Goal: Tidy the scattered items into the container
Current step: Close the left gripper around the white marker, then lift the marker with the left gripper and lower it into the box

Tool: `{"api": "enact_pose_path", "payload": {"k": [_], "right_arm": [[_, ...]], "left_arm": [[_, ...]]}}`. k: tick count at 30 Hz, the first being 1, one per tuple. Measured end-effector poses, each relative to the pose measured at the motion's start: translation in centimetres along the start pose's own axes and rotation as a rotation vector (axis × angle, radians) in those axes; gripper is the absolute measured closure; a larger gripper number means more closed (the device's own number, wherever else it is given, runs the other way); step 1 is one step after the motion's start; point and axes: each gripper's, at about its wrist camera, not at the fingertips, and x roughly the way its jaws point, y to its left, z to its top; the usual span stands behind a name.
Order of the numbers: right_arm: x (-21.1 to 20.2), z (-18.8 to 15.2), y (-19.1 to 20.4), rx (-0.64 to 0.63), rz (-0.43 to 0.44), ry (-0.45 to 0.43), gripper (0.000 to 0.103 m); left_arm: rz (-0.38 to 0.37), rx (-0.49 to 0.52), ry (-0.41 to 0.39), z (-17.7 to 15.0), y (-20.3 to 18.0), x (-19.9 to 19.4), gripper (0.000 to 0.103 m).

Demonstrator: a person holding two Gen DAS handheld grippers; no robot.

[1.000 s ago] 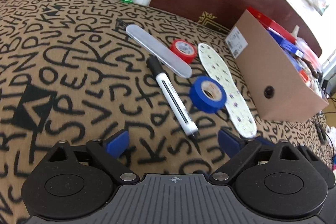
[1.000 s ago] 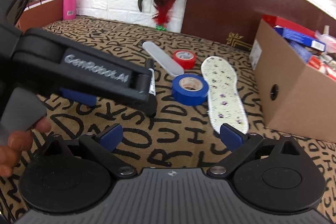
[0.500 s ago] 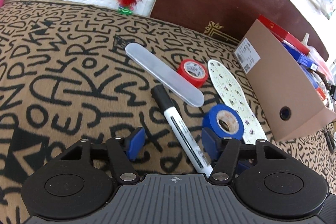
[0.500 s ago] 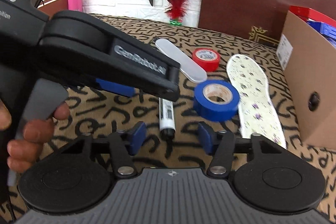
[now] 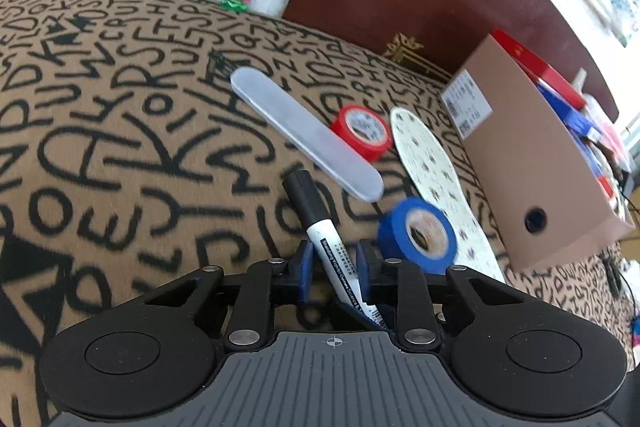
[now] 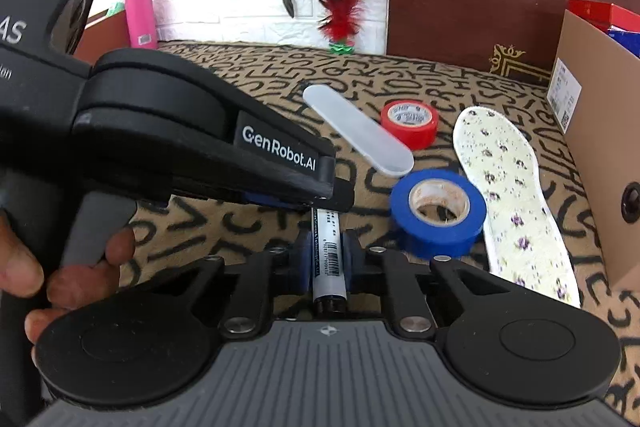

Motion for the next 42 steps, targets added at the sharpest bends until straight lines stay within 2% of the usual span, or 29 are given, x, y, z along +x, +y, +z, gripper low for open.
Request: {"api": "enact_pose_path", "payload": {"k": [9,10,12,13,15,19,24,27,34,42], "right_arm": [[-5.1,-3.5,0.1,0.019,0.023,0.050,0.084],[-5.6,-3.9,0.0,0.022,0.021,0.053,0.084],[-6.0,-4.1,-0.1,0.031,0.021,0.053,0.084],[-6.1,-4.1,-0.3,0.038,0.024,0.054,0.083],[-5.8,-3.8,-0.2,0.044,0.023,0.059,0.083],[-5.3,-3.9,0.0,0.014,0.016,0.042,0.082],[-5.9,-4.2,-0.4,0.049,0.039,0.038,0.083],[-7.0,-4.7,-0.5,0.060,0.039,0.034,0.083],[-10.8,-4.7,-2.6,0.108,0.012,-0.047,0.083],[-15.1,-2.7,-6.3,0.091,-0.090,-0.179,0.083]], "left_arm": [[-0.064,0.075,0.062,-4.5,-2.4,-2.3,0.081],[-0.063,0.085,0.060,-4.7,-2.7,-2.4,0.074],[-0.053,0.089,0.059,-4.7,-3.0,-2.3,0.073],[-0.053,0.082,0.062,-4.6,-3.0,-2.2,0.064],[-0.055,0.071,0.064,-4.4,-2.9,-2.1,0.062],[-0.049,0.070,0.057,-4.3,-2.9,-1.9,0.062],[-0.032,0.092,0.075,-4.9,-4.1,-2.6,0.072],[-0.043,0.091,0.081,-5.1,-5.0,-3.0,0.075],[-0.089,0.165,0.030,-4.2,-9.7,-4.4,0.077],[-0.171,0.246,-0.034,-1.3,-16.7,-4.5,0.078]]}}
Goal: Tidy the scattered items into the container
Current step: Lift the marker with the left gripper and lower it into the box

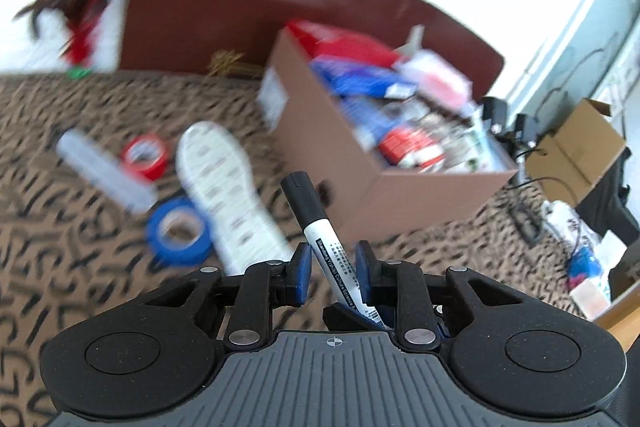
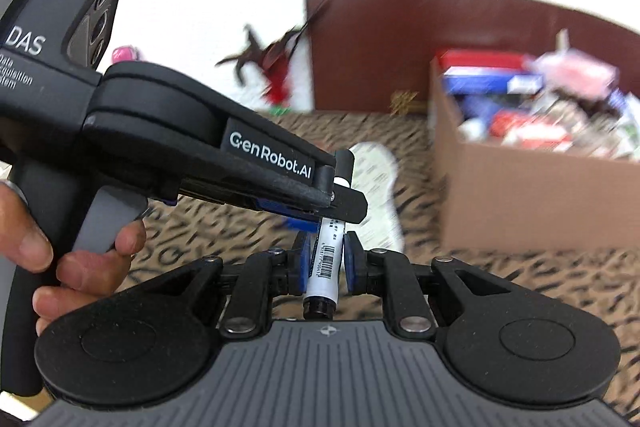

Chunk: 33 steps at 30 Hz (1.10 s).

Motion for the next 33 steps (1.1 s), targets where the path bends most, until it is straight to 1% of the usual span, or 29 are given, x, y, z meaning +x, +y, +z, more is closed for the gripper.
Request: {"api": "enact_pose_path", "payload": {"k": [4,7,13,18,23,24,25,27,28,29,30,31,32,33], "right_arm": [[-1.4,1.9,-2.6,-0.004,-0.057,-0.070,0.083],[-1.9,3.5,-4.6,-0.019,-0.102,-0.120,0.083],[-1.4,6.3,-9.0,-0.038,-0.152,-0.193,0.084],[0.5,8.1,-12.0,-0.075,-0.169,-0.213,0.084],[2.7,9.1,-14.4,-0.109,-0.175,-0.202,0.084],[3.1,9.1,-14.9,-0.113,-0.177,-0.200,0.084],[3.6,9.2,-15.4,-0.114,-0.179,-0.199,0.084],[4.6,9.0,-16.4,-0.108,-0.183,-0.191,0.084],[5.0,8.8,-17.0,-0.098,-0.188,-0.186,0.084],[5.3,8.5,-17.4,-0.089,-0.196,-0.181,0.082],[5.4,8.3,-17.6,-0.081,-0.199,-0.178,0.078],[5.4,7.9,-17.8,-0.074,-0.200,-0.178,0.068],[5.2,7.6,-17.9,-0.070,-0.203,-0.182,0.063],[5.0,7.2,-17.9,-0.069,-0.208,-0.190,0.060]], "left_arm": [[-0.027,0.070,-0.043,2.8,-3.6,1.1,0.079],[-0.049,0.093,-0.066,5.1,-5.6,2.5,0.079],[-0.074,0.117,-0.094,9.2,-7.9,5.5,0.079],[-0.066,0.128,-0.090,12.0,-8.6,8.6,0.079],[-0.058,0.120,-0.070,13.6,-8.7,12.1,0.079],[-0.064,0.117,-0.062,13.8,-8.6,12.6,0.076],[-0.072,0.116,-0.050,14.0,-8.6,13.3,0.065],[-0.090,0.105,-0.030,14.1,-8.5,14.2,0.061],[-0.096,0.098,-0.026,14.0,-8.3,14.4,0.054],[-0.105,0.096,-0.028,13.8,-8.2,14.4,0.050],[-0.106,0.102,-0.035,13.6,-8.1,14.3,0.046],[-0.099,0.111,-0.043,13.4,-8.1,14.1,0.046],[-0.090,0.120,-0.051,13.2,-8.0,14.0,0.046],[-0.085,0.121,-0.055,13.0,-7.9,13.9,0.045]]}}
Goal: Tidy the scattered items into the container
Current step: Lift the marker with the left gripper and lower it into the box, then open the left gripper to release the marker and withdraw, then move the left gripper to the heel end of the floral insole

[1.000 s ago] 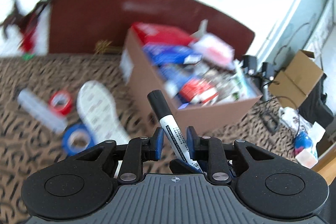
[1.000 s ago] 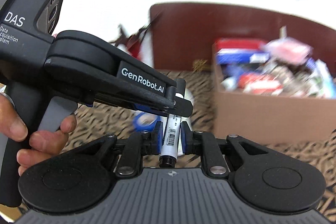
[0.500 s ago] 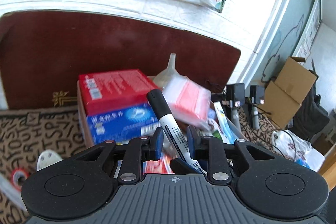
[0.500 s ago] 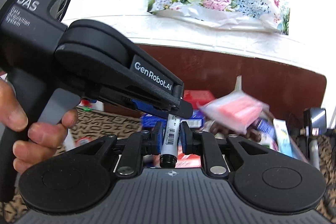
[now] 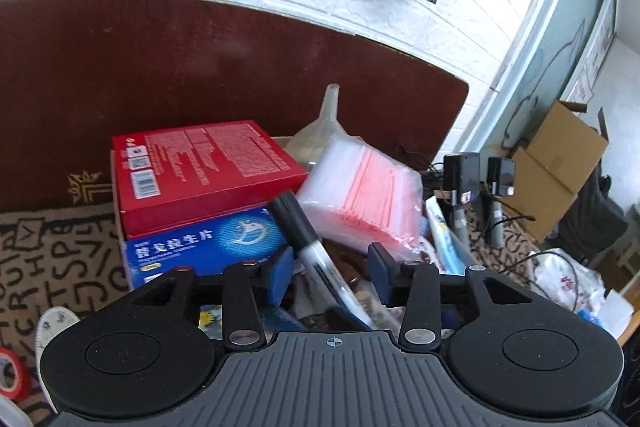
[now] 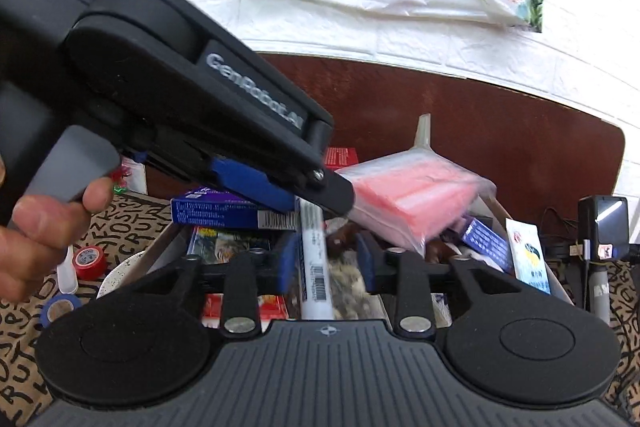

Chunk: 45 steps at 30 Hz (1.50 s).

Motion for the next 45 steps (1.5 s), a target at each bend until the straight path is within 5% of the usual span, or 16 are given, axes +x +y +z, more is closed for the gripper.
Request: {"api": "enact_pose_path", "payload": {"k": [2,14,21,22,25,29,38,45], "right_arm": [[-0.5,-0.6,0.1,0.002,-0.017,-0.006,0.053],[-2.9,-2.4,0.8,0.007,-0.025,0.019,0.057],[-3.2,-2.6,0.9,0.027,-0.040,0.042,0.057],[-3.3,-2.5,1.0,0.028,-0.039,0.041,0.053],[-3.9,-2.4,1.7,0.011,-0.037,0.021,0.020],[-5.0,-2.0,3.0,-0.047,-0.064,-0.010,0.004],[-7.1,-2.0,5.5,-0.096,-0.081,-0.024,0.001],[-8.7,-2.9,8.6,-0.108,-0.044,-0.014,0.000]], "left_arm": [[-0.002,-0.015,0.002,-0.2,0.3,-0.2,0.045],[0.031,0.003,-0.005,-1.9,0.1,-1.9,0.040],[0.065,0.069,-0.025,-3.4,-1.1,-2.9,0.010],[0.066,0.082,-0.031,-3.6,-1.3,-3.1,0.006],[0.065,0.106,-0.048,-4.3,-1.8,-4.0,0.000],[0.063,0.103,-0.059,-5.1,-1.9,-5.5,0.000],[0.108,0.084,-0.109,-8.5,-0.9,-10.5,0.000],[0.171,0.001,-0.075,-12.7,1.8,-13.1,0.000]]}}
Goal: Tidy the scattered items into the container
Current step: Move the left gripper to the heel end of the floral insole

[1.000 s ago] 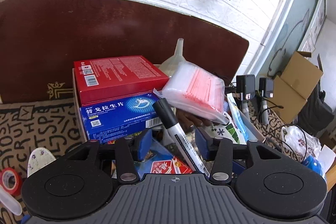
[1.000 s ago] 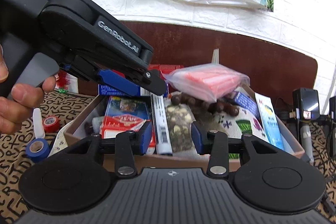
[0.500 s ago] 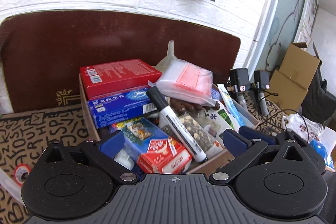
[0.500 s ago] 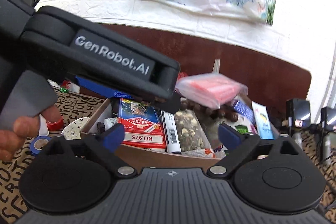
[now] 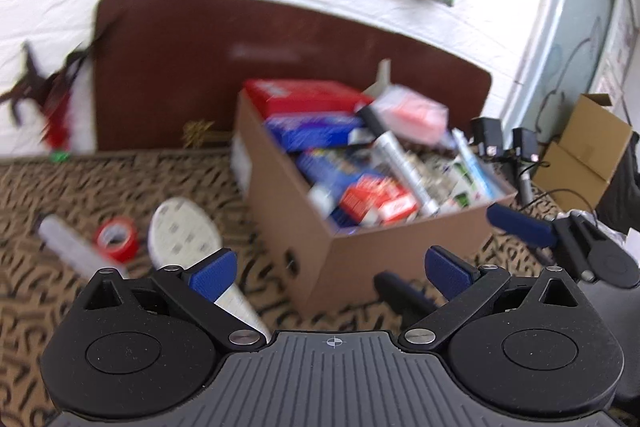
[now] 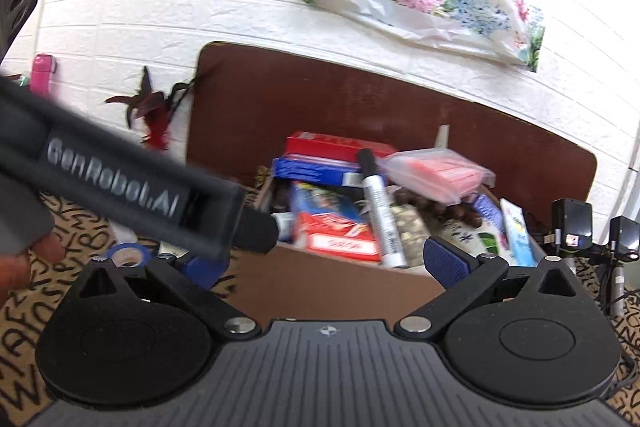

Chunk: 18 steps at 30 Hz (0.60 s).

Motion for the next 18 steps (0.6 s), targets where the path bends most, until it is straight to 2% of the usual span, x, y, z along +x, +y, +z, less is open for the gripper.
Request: {"api": "enact_pose_path", "payload": {"k": [9,18], "right_arm": [[-1.4,-1.0,5.2,-0.039,0.069,0.039,0.000],[-1.0,-1.7,10.0,-0.015,0.147,0.100,0.000]], "left_arm": [[0.042,-0.069,0.020,-3.6,4.1,-3.6,0.000],[0.075,-0.164,0.029,-5.7,8.8,-5.9,0.000]]}}
